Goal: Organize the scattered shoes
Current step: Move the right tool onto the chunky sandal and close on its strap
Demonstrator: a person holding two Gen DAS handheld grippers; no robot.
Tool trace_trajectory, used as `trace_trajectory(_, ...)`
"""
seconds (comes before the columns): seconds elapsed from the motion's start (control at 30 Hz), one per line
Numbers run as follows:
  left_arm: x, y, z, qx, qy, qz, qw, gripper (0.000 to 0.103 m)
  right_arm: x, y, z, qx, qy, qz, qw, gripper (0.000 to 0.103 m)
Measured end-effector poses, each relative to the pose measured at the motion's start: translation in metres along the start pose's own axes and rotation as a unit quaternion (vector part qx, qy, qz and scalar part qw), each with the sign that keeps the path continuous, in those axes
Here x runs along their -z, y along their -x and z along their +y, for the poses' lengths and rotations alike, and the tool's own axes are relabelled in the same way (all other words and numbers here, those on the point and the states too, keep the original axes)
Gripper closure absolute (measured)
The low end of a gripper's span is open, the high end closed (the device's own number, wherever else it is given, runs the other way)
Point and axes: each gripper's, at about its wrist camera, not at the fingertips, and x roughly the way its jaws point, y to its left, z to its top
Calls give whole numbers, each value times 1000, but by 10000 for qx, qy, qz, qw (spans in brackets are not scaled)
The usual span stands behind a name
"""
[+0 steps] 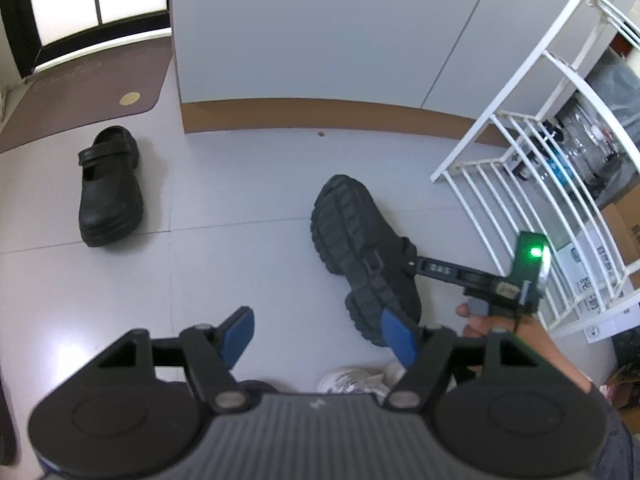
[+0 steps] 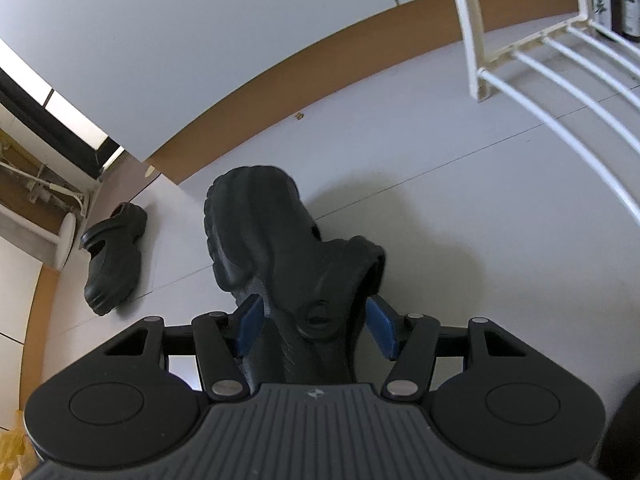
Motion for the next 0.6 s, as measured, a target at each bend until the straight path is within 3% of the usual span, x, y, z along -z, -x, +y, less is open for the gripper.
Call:
trace_trajectory(0.23, -2, 9, 2, -32, 69, -112, 9999, 30, 8, 1, 24, 209, 599, -255, 9977, 54)
trace_trajectory(0.3, -3, 11, 2, -23, 86, -118, 9999, 30, 10, 4, 35, 294, 855, -348, 9953, 69)
trace_trajectory(0.6, -4, 17, 5, -90, 54, -187, 9998, 30, 18, 9, 68, 372, 1550, -395, 9864, 70)
